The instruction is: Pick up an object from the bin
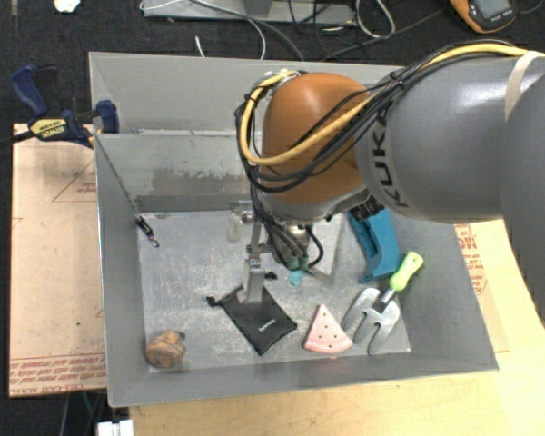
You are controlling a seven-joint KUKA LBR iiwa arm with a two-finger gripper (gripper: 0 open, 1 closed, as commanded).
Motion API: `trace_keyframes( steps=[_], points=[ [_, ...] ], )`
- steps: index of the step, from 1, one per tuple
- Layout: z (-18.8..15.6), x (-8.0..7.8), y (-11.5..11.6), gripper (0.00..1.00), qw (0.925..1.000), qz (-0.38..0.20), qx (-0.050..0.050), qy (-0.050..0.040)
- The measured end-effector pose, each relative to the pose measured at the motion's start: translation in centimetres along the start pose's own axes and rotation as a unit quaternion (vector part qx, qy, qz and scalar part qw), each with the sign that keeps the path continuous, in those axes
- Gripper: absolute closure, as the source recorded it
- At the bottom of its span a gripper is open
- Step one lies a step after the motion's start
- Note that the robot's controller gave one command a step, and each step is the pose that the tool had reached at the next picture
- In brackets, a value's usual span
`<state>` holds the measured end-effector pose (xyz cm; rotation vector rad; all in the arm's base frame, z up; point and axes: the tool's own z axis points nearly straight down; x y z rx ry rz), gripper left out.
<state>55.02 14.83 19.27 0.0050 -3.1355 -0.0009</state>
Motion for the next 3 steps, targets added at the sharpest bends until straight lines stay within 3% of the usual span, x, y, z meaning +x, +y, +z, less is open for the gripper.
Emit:
trace_keyframes(
  steps=[1, 2, 3],
  points=[
    [-0.4, -0.2, -0.1, 0.0, 1.0, 0.002, 0.0, -0.0034],
    [7.6, 1.6, -2.8, 0.0, 0.9999, -0.013, -0.001, -0.005],
    [11.5, 2.1, -3.6, 0.0, 0.9998, -0.019, -0.001, -0.0034]
  ],
)
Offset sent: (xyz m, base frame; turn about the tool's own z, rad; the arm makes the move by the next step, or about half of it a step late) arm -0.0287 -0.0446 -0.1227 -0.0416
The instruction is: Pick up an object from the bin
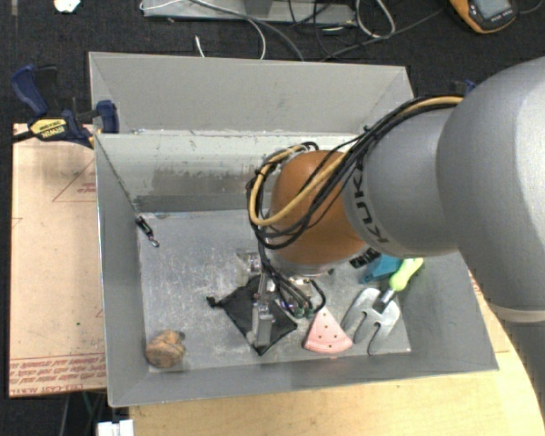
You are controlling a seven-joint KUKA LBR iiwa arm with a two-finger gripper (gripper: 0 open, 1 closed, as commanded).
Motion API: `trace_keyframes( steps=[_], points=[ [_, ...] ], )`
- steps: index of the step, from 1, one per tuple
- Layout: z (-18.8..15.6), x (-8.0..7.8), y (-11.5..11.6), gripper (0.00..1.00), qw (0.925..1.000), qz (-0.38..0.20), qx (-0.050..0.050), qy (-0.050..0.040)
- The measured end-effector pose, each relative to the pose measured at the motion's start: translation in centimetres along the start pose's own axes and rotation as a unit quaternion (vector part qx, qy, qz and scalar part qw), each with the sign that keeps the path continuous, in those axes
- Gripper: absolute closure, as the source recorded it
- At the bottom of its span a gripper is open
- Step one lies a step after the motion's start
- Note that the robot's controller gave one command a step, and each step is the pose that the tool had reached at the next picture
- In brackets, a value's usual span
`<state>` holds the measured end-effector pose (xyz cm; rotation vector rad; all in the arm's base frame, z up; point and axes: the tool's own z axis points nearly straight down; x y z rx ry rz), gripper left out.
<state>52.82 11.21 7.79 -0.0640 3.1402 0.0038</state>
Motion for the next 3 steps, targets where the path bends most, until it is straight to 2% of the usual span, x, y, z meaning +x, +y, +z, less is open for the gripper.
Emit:
trace_keyframes(
  steps=[1, 2, 3],
  points=[
    [-2.3, -0.3, -0.3, 0.0, 0.9998, -0.02, 0.0, -0.0004],
    [0.4, 0.0, -1.0, 0.0, 0.9986, 0.052, -0.001, 0.0002],
    [0.7, 0.2, -0.9, 1.0, 0.9949, 0.1, -0.001, -0.0012]
  ],
)
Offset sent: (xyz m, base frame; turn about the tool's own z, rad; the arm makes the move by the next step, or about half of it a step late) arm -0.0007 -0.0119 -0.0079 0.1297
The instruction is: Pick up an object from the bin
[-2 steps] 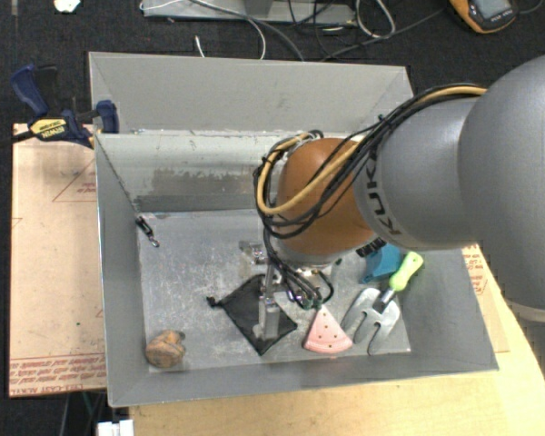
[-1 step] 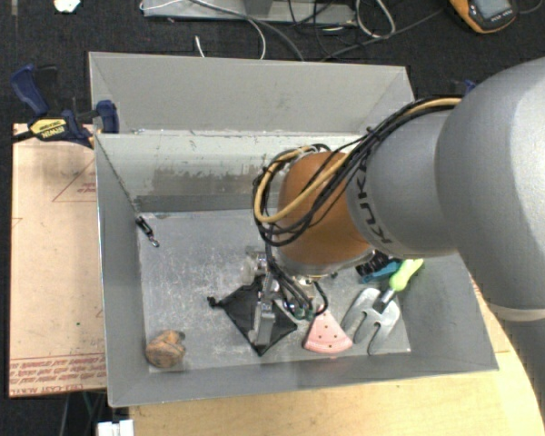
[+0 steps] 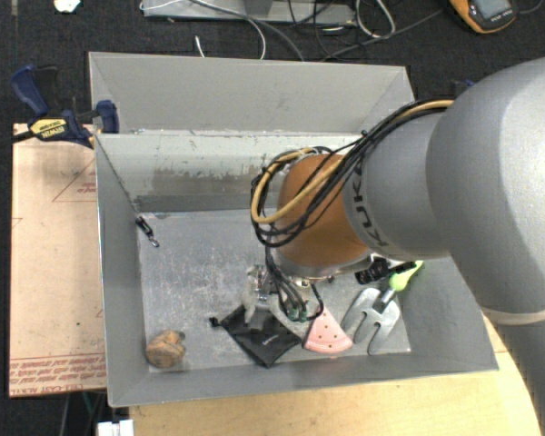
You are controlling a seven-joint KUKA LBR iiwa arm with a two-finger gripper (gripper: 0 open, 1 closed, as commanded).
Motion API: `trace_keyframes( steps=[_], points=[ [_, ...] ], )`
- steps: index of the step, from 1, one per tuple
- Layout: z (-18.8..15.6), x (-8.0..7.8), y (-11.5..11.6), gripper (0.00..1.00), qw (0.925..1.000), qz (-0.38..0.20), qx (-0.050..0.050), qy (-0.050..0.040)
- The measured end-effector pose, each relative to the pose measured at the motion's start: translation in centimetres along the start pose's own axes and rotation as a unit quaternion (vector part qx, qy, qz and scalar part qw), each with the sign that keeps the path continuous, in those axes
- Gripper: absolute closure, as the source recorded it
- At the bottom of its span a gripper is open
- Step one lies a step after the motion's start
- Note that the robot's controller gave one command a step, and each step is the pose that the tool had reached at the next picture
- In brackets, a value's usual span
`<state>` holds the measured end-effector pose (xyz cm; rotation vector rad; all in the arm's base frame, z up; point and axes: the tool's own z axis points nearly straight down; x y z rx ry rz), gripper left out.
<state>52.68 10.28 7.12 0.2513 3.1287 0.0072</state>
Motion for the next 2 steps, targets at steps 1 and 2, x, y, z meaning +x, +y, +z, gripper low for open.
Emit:
trace_keyframes(
  steps=[1, 2],
  points=[
    [0.0, 0.0, 0.0, 1.0, 1.0, 0.0, 0.0, 0.0],
    [-4.9, 0.2, 0.0, 1.0, 1.0, 0.0, 0.001, 0.0031]
  ],
)
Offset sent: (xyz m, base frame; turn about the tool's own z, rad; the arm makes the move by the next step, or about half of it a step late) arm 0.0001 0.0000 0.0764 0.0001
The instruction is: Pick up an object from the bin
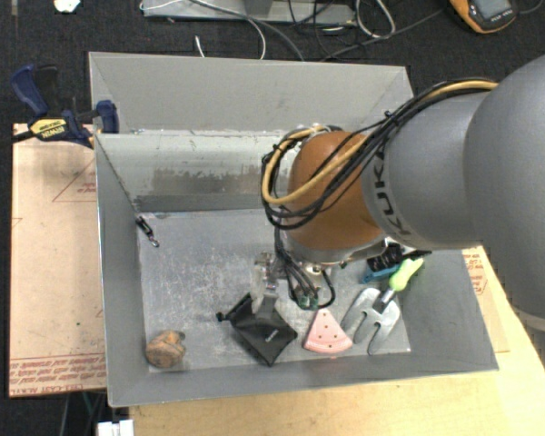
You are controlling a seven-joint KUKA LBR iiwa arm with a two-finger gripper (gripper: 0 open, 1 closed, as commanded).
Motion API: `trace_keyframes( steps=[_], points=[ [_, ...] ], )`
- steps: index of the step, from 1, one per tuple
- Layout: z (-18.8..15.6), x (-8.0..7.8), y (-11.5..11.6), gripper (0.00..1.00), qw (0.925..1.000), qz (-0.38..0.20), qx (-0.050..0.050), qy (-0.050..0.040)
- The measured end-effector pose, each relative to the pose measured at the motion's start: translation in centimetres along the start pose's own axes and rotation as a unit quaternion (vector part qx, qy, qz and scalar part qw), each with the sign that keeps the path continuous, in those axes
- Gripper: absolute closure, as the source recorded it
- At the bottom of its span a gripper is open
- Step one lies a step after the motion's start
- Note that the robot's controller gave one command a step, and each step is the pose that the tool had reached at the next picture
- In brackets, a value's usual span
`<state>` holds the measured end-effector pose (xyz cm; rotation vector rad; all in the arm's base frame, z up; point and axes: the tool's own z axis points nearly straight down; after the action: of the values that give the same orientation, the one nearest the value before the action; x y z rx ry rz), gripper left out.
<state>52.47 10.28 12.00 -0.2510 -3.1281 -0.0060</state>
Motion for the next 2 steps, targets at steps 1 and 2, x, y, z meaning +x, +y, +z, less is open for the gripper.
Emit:
trace_keyframes(
  steps=[1, 2],
  points=[
    [-2.5, 0.0, 0.1, 1.0, 1.0, 0.0, -0.001, -0.0001],
    [-5.6, 0.2, 0.0, 1.0, 1.0, 0.0, 0.0, 0.0027]
  ],
)
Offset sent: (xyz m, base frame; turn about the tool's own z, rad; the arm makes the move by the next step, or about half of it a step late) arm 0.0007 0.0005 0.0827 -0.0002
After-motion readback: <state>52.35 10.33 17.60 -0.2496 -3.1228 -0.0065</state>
